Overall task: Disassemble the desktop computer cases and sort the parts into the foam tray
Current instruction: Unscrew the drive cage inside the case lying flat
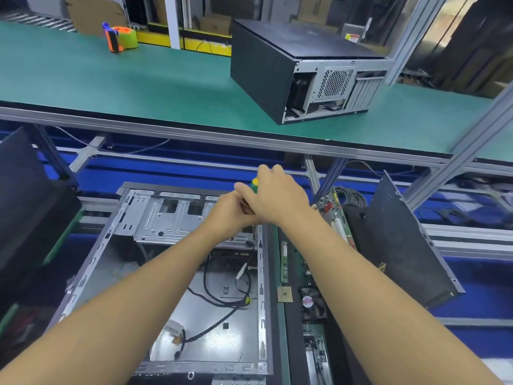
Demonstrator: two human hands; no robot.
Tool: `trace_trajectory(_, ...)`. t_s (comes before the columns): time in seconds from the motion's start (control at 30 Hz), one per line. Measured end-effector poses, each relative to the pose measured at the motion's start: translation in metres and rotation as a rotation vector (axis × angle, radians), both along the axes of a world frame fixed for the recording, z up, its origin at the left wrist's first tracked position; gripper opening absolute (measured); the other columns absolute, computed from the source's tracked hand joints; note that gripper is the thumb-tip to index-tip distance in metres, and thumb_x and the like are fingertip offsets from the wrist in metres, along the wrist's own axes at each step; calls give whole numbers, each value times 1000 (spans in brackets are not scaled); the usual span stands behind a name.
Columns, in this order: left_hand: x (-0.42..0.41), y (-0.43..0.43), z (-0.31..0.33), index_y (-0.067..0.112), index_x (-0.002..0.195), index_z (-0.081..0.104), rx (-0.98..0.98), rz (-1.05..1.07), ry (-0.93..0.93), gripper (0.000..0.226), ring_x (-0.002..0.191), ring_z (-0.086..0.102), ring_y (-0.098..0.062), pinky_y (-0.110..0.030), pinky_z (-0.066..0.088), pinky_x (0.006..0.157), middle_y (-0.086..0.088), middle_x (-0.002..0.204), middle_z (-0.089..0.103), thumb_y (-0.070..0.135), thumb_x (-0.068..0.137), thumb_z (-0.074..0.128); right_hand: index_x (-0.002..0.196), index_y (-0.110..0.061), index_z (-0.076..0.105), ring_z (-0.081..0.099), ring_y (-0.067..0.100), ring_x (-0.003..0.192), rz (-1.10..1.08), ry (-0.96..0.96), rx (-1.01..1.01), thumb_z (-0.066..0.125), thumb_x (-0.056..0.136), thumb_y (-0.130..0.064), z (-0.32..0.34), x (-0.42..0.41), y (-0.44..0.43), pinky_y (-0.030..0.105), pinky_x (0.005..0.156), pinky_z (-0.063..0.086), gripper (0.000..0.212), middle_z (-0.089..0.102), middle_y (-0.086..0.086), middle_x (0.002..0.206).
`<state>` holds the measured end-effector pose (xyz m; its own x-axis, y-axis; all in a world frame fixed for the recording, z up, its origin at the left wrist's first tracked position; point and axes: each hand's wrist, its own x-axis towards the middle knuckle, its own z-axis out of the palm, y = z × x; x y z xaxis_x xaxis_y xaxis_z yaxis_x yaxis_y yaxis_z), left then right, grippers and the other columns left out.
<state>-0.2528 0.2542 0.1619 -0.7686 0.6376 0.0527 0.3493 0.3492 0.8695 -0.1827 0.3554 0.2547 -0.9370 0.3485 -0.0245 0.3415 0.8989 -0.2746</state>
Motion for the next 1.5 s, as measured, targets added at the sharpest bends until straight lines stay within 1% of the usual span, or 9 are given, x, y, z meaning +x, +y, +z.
trace_trajectory(0.2,-2,-8,1,20,97,65,81,-149,-109,12,83,68,-19,-43,54,73,-3,96,72,17,89,74,123,-13,46,52,23,82,56,-35,-215,53,98,-25,7,-5,3,34,60,39,28,49,7,116)
trace_trajectory(0.33,-5,-12,3,34,73,68,140,-150,-97,32,62,56,3,-13,43,60,16,67,66,5,86,74,121,-25,45,48,25,96,97,-116,-311,54,92,-20,11,-4,7,32,58,36,31,46,-5,98)
trace_trajectory(0.5,-4,2,4,30,85,63,54,-33,-24,28,65,59,1,-17,47,59,8,79,71,26,71,87,107,-26,57,46,27,103,11,17,-227,53,96,-47,1,-3,6,36,69,38,24,42,3,113)
trace_trajectory(0.7,-7,-8,4,27,89,69,108,-197,-103,17,79,66,-7,-21,51,72,6,86,74,11,87,75,129,-27,53,45,22,117,147,-16,-314,50,94,-4,4,-5,17,33,80,44,42,44,-2,123)
trace_trajectory(0.93,-7,1,-3,22,90,64,22,-63,-90,27,72,63,-12,-27,52,67,1,82,70,32,74,84,121,-16,45,49,30,102,-41,13,-81,55,95,-56,-2,-6,8,39,67,42,48,42,5,121)
trace_trajectory(1.07,-11,-7,-11,33,93,65,18,-146,-60,23,76,63,-11,-28,53,65,-2,90,69,28,79,83,116,-17,47,52,28,95,22,87,-185,56,98,-21,-6,-4,10,36,67,39,21,49,4,116)
trace_trajectory(1.23,-10,-16,-35,30,99,69,-355,-122,66,15,79,64,-7,-22,51,75,12,89,68,25,87,76,114,-29,44,41,26,109,92,3,-373,52,89,4,3,-2,18,34,61,37,42,40,-3,116)
trace_trajectory(1.43,-7,-5,-33,28,87,76,-458,-150,159,8,73,65,-1,-9,39,62,7,87,74,20,87,74,94,-25,54,46,22,99,110,49,-382,59,97,-45,0,1,14,30,64,36,21,43,-2,108)
trace_trajectory(1.5,-7,-2,-32,27,85,77,-482,-168,197,6,68,59,3,-6,35,58,10,85,71,21,86,75,104,-26,63,51,19,91,118,135,-348,54,102,-35,-2,0,14,26,63,36,13,47,-1,109)
